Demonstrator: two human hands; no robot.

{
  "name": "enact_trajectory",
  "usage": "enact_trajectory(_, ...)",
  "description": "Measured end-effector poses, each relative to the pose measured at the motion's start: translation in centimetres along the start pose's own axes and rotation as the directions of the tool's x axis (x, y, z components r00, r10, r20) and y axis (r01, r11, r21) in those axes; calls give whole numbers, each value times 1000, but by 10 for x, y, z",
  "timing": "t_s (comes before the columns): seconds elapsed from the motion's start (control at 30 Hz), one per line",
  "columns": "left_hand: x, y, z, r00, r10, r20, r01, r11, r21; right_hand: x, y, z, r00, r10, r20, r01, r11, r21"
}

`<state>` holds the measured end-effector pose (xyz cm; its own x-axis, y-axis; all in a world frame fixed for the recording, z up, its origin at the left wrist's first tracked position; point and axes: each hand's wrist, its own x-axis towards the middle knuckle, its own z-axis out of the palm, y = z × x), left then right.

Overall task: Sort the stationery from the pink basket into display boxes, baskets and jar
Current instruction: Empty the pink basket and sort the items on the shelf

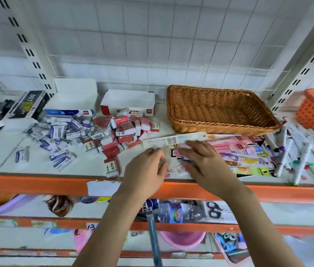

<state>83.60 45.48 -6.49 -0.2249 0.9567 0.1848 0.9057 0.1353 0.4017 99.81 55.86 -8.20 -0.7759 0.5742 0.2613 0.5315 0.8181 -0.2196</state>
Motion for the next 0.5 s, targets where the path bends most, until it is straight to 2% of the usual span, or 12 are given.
enact_trajectory(0.23,-10,-8,-14,993,-64,-94,61,997,-40,1,1,-4,997,73,21,-73,997,-2)
enact_trajectory(0.37,-22,-24,-33,980,-108,-165,98,993,-70,15,-20,-7,993,54,-106,-58,998,-29)
enact_trajectory(0.5,-36,-65,-68,963,-114,-246,89,990,-112,41,-76,4,982,-17,-189,18,1000,3)
